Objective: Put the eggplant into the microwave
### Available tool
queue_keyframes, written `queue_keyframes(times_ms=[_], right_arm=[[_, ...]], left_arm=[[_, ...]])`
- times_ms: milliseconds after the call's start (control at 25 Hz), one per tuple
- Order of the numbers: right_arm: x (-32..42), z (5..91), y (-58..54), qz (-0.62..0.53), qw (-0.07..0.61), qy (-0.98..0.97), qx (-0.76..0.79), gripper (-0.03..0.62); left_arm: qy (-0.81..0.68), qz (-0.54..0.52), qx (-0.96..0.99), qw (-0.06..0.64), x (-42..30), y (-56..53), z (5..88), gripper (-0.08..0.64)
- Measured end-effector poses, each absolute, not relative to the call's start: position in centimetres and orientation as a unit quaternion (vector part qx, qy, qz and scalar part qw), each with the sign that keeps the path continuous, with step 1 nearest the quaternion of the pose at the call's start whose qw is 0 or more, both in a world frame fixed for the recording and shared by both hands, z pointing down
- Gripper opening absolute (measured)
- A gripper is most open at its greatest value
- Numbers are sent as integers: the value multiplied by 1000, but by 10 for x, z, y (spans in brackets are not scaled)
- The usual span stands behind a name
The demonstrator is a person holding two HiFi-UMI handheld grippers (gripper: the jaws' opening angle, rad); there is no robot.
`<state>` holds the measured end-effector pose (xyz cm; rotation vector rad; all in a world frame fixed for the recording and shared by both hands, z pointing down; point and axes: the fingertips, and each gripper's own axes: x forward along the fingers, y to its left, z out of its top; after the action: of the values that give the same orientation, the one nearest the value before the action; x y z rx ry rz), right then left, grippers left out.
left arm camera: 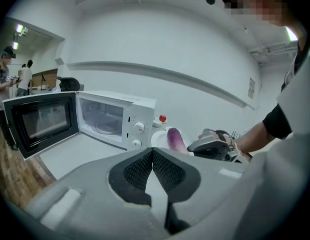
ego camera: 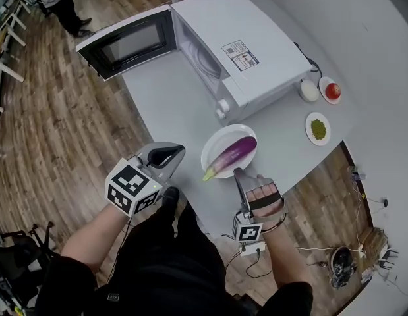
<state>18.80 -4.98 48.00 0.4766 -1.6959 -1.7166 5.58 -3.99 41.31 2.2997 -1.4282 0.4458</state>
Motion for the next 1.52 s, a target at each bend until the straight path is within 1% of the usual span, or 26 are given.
queue_keyframes(times_ms=[280,640,960,1520], right_arm=[[180,456,-54,-660,326,-649,194,23],[163,453,-51,-663,338,-638,197,23],[133,443,-45,-660,352,-628,214,23],[84,428,-46,-648,373,-616,248,23]], left_arm=[[-515,156,821,191,58,-28,399,8],[-504,184,831,150,53,-22,401,8],[-490,193,841,125,26,-16,393,8],[-462,198,858,101,-20,-12,371,8]])
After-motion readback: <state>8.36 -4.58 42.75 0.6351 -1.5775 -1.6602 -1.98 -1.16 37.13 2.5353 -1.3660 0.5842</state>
